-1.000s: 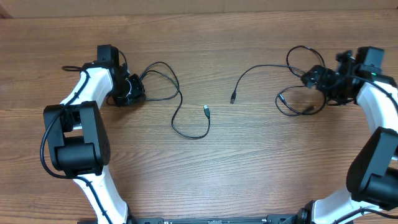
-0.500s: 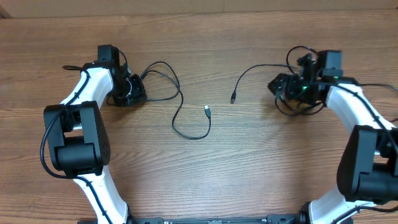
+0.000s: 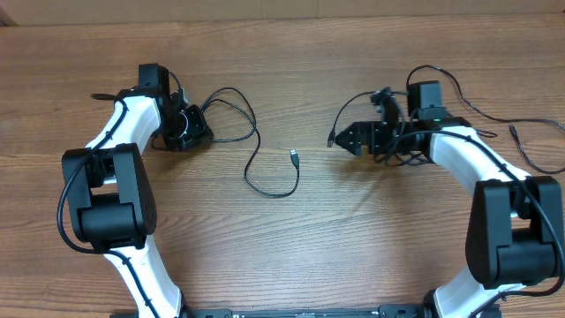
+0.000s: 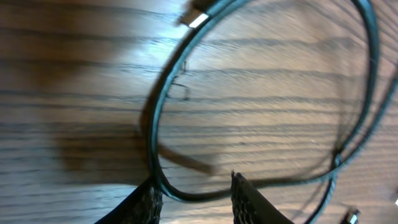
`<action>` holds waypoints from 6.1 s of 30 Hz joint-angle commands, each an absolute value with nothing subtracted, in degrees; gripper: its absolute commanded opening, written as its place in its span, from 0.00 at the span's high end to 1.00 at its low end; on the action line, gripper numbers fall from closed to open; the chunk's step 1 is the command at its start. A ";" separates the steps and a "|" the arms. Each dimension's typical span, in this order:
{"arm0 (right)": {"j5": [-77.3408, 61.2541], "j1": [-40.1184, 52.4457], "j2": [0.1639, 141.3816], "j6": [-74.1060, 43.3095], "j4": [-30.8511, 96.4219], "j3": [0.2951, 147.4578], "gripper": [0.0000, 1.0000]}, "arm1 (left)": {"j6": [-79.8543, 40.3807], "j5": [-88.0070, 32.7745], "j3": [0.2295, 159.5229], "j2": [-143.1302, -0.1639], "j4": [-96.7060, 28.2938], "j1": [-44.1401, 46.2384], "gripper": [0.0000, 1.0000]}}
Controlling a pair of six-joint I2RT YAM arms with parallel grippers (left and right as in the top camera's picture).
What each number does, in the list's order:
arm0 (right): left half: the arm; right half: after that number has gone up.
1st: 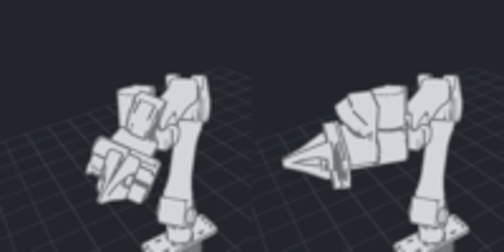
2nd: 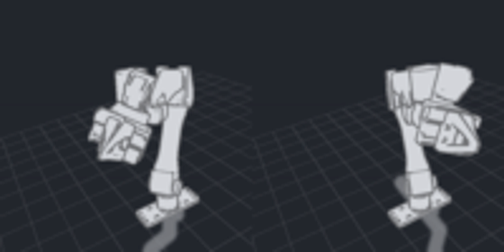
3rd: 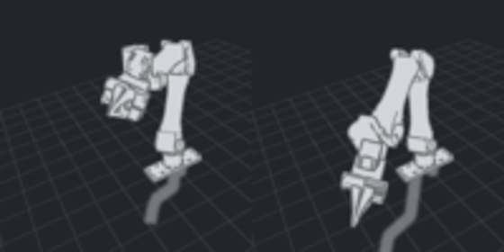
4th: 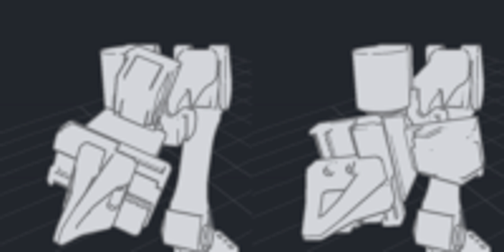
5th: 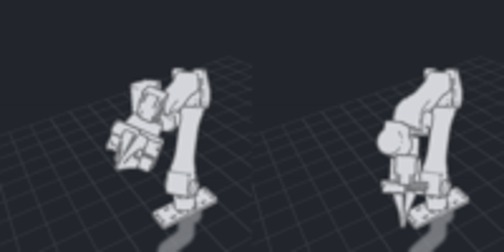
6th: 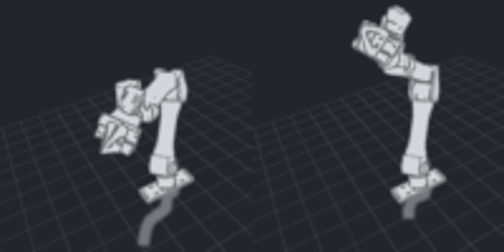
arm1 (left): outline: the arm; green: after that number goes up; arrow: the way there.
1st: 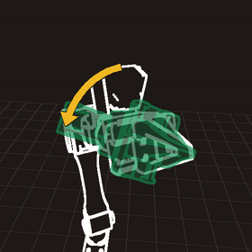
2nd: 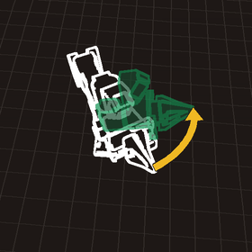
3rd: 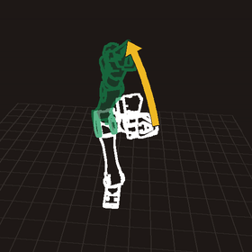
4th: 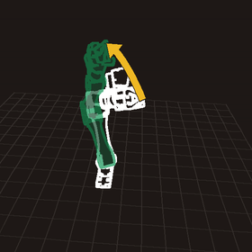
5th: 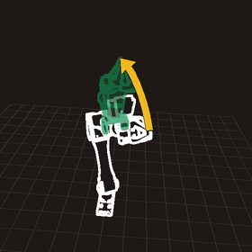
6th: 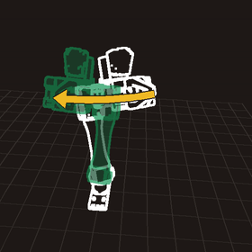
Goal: Untangle cables
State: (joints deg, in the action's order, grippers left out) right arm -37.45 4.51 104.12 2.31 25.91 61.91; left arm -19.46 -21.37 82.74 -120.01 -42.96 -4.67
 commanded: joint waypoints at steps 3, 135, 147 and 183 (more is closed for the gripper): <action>-48.29 8.62 104.71 -17.63 19.18 61.45 0.12 | -16.21 -26.44 82.13 -120.64 -42.72 -4.43 0.60; -8.86 40.40 119.79 -35.05 27.53 77.87 0.65 | -2.02 -43.55 80.62 -127.33 -61.41 7.53 0.87; -5.61 41.39 124.40 -35.03 29.34 79.20 0.96 | -2.04 -45.43 80.62 -127.33 -60.69 7.46 0.96; 1.37 26.52 106.94 -13.10 62.63 90.15 0.96 | -6.92 -25.93 102.10 -124.11 -83.83 0.10 0.00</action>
State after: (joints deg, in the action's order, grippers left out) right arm -0.89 31.86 108.71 -17.72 59.77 89.17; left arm -6.04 -26.65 101.21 -125.25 -84.23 -1.06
